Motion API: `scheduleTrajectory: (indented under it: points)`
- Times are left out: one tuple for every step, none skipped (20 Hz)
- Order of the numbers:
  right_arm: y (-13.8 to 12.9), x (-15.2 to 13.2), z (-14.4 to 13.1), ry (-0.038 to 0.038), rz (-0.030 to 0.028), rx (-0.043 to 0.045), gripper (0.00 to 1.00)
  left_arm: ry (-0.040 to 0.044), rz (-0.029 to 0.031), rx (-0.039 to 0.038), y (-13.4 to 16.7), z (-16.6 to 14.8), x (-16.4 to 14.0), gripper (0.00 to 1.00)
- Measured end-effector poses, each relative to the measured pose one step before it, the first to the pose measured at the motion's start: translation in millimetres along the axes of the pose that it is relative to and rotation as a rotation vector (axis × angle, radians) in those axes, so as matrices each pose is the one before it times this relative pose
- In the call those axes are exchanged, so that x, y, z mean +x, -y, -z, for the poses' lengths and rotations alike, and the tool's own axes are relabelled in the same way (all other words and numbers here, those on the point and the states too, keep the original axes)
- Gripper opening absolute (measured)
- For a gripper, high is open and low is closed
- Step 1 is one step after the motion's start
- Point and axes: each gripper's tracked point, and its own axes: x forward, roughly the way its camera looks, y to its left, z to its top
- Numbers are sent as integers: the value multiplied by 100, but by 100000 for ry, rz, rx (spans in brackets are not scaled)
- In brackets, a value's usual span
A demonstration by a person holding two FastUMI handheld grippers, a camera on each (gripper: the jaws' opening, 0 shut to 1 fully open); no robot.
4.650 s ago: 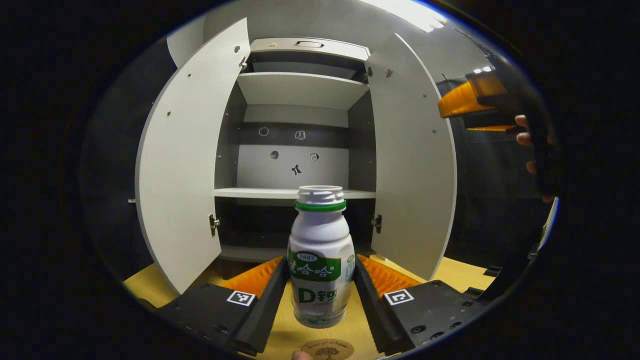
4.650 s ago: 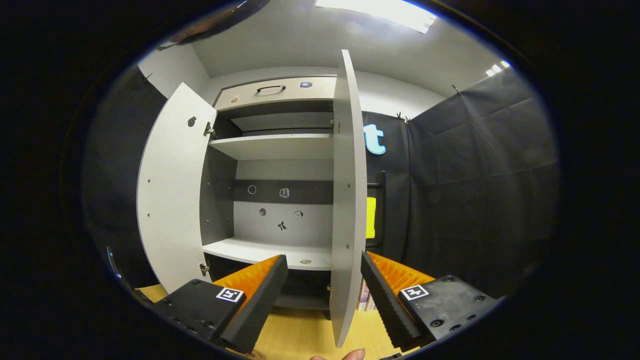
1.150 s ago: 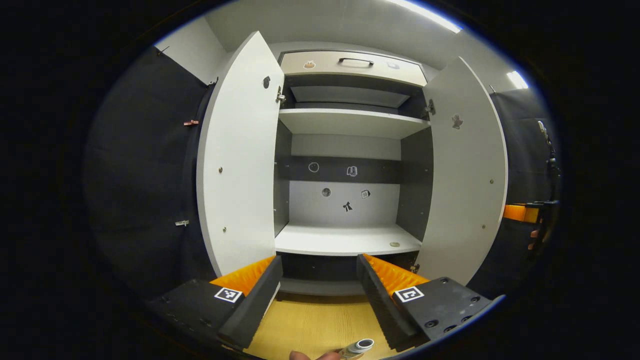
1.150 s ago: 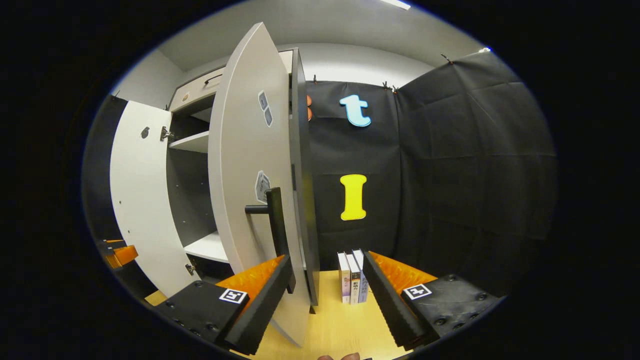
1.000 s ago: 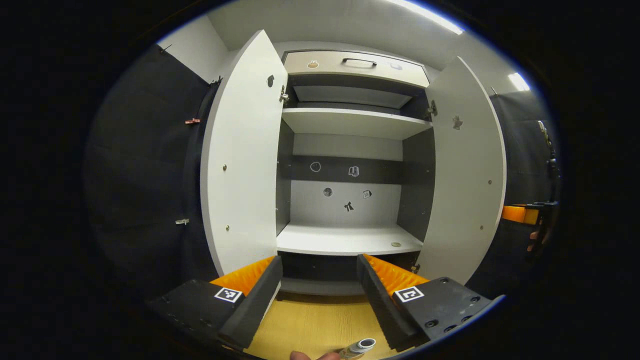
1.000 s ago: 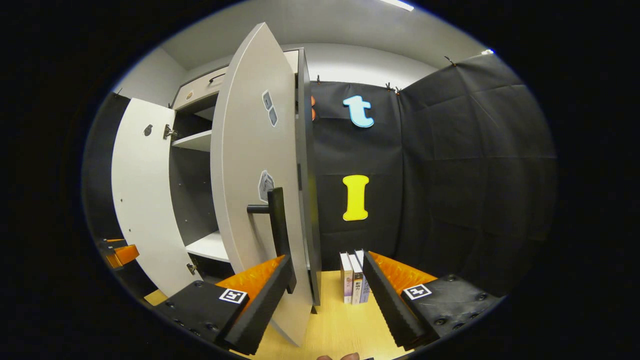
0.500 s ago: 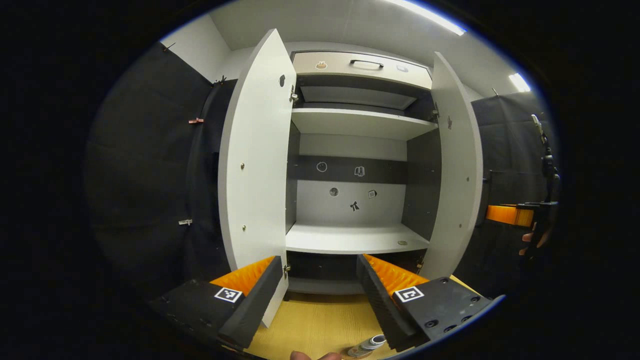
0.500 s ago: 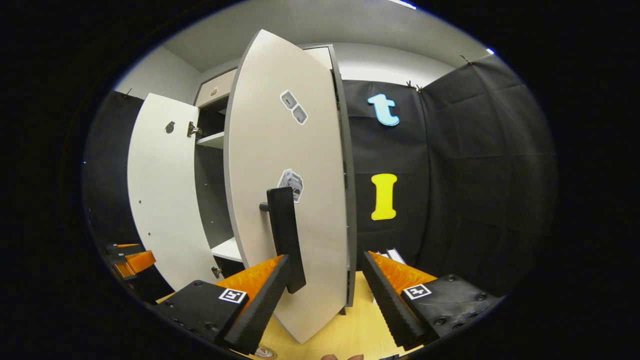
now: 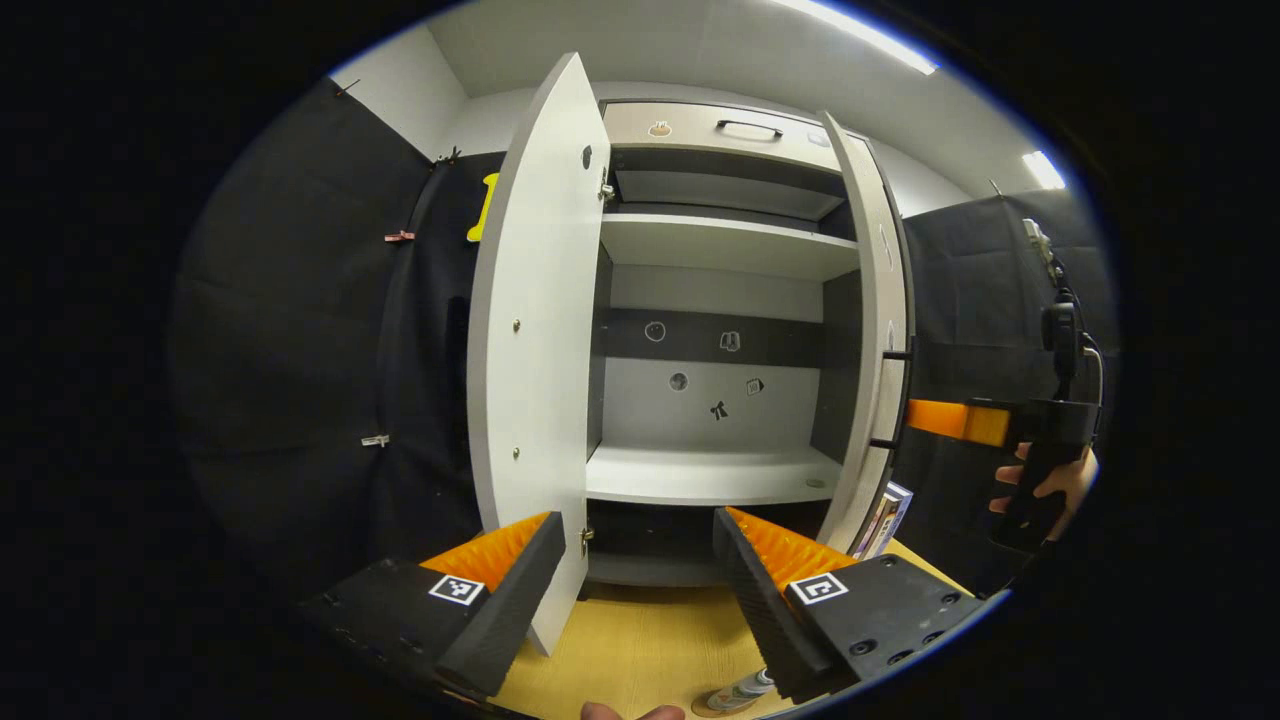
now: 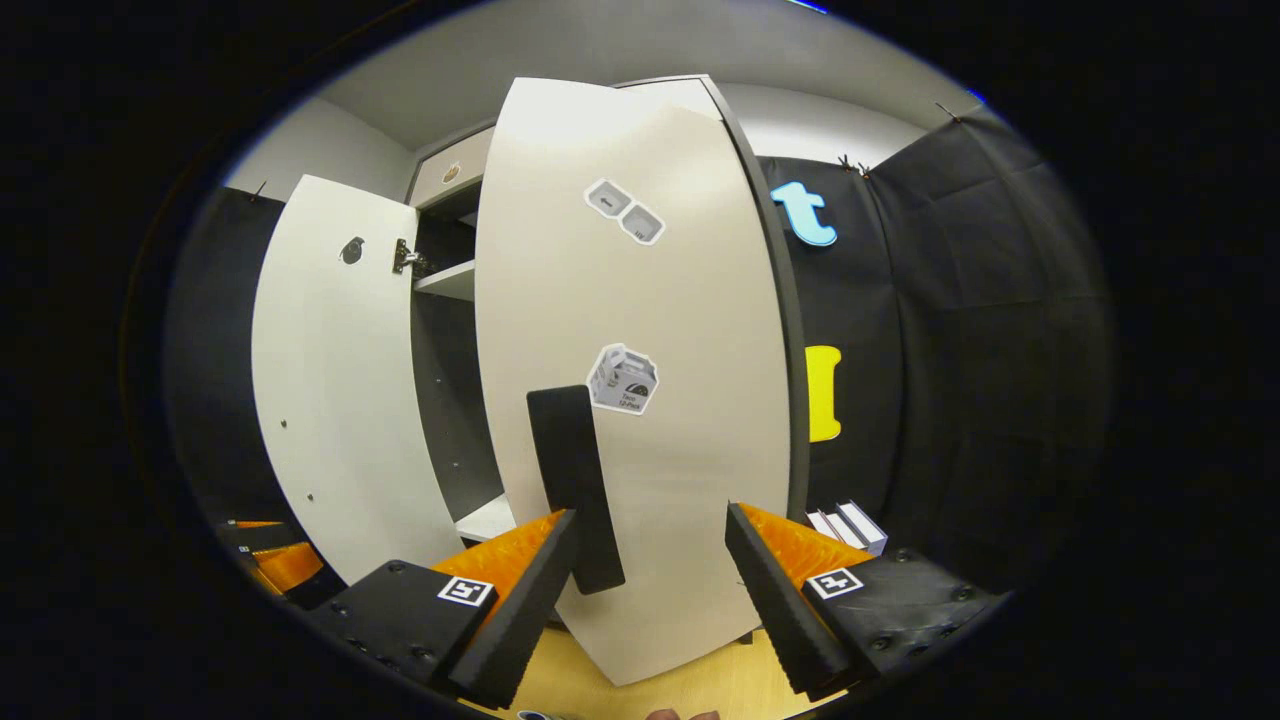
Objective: Grasp the bottle in the cabinet with the left hand and place it on the coaster, then close the right door with the right hand and the left door with the left hand.
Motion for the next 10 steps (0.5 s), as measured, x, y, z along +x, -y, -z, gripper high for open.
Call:
scheduleTrajectory:
  points:
    - [-433,541,-44,746,-159,-1444,98,-59,-227,-290,-365,104,-154,95]
    - [-315,473,42,968,-313,-1816,98,-169,-188,-563,-276,87,-71,95]
    - [-219,414,-37,790,-42,-1107,98,-75,-191,-778,-358,156,-73,95]
    - [-191,408,0,367,196,-61,98,-174,63,-810,-307,63,-71,95]
    - [-228,404,69,2,106,232,97,-40,-191,-509,-234,59,-91,95]
    - [-236,361,70,122,-84,331,97,-140,-516,-47,-395,-30,-70,95]
    - [-208,410,100,-14,-249,29,97,84,-497,386,-357,-22,-64,95]
    - [-230,491,22,202,-140,154,97,357,-652,559,-457,-214,-66,95]
    - [-201,453,56,-55,-90,34,97,292,-442,546,-392,-116,-114,95]
    - [-159,387,93,93,171,280,98,210,-436,253,-432,-185,-206,95]
